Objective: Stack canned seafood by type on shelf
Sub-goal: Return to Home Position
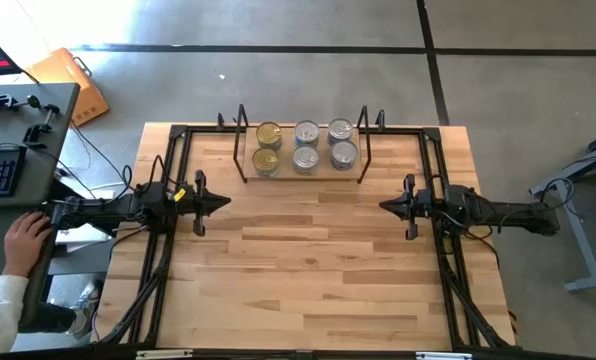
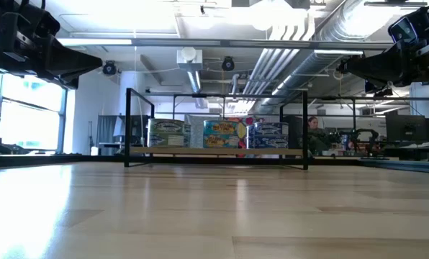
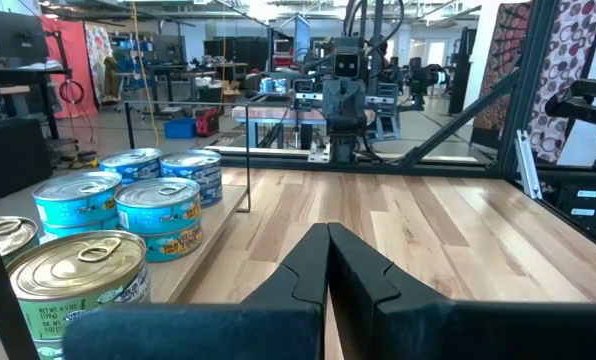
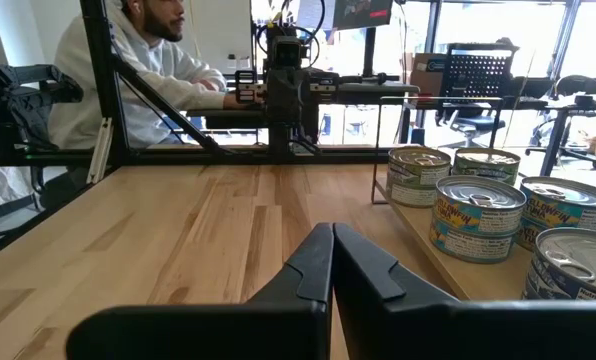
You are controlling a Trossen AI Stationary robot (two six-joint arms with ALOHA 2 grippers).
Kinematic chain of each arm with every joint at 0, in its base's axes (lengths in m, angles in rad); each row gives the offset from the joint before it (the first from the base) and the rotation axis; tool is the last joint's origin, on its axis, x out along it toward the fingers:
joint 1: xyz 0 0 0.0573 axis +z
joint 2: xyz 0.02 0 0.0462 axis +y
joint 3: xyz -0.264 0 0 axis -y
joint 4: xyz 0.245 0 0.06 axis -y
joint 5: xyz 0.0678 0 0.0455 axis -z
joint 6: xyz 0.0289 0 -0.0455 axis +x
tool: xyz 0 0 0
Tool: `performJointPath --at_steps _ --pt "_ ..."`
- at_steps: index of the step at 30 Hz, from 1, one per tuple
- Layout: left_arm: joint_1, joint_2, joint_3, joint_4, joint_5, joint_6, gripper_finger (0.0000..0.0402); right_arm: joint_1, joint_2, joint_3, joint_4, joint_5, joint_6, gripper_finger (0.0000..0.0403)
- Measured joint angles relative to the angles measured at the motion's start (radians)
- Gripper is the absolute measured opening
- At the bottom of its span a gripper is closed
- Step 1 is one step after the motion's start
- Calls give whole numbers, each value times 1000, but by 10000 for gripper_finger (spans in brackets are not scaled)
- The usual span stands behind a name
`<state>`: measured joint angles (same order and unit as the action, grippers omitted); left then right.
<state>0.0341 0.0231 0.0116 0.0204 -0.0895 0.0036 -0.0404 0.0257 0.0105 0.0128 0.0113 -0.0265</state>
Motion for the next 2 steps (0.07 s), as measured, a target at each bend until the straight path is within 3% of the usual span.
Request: performJointPath --at_steps 2 --pt "0 0 0 0 0 0 1 0 0 0 0 0 0 0"
